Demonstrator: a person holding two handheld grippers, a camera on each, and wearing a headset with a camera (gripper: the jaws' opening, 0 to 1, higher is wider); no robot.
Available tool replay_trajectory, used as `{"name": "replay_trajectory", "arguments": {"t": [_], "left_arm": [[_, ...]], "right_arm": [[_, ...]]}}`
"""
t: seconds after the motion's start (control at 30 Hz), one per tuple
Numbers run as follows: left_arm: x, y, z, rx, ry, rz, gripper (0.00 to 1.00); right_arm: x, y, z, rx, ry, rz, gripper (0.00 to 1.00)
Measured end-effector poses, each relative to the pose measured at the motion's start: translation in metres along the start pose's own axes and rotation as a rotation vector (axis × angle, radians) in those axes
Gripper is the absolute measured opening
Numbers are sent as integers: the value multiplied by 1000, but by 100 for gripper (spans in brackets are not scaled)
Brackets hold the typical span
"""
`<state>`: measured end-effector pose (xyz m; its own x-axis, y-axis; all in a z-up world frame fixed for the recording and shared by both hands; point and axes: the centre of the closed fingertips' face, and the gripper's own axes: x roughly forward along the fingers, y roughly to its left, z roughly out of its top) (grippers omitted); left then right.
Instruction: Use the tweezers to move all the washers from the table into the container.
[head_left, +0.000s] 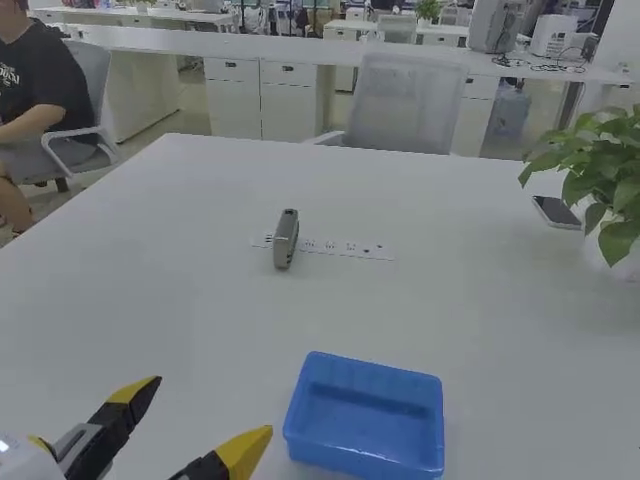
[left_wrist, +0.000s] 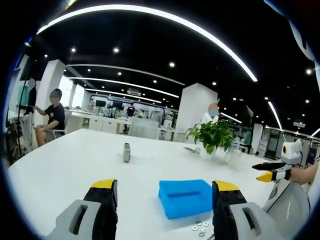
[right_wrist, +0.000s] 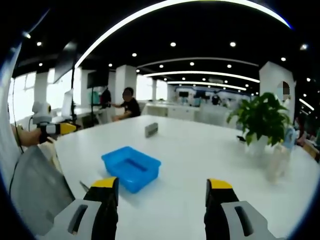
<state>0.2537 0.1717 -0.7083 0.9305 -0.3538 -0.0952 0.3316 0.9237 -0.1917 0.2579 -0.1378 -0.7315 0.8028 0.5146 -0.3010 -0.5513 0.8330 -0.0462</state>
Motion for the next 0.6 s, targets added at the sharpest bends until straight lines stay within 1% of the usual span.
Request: {"name": "replay_trajectory", "arguments": {"t": [0.4, 0.5, 0.6], "left_arm": [[1, -1, -2, 8, 13, -5, 78], [0, 0, -2, 6, 13, -2, 78], [0, 0, -2, 2, 12, -3, 78]], "right_arm": [[-1, -2, 2, 8, -11, -10, 69], [-3, -5, 4, 54, -32, -12, 69], [-5, -9, 6, 78, -46, -28, 69]]}}
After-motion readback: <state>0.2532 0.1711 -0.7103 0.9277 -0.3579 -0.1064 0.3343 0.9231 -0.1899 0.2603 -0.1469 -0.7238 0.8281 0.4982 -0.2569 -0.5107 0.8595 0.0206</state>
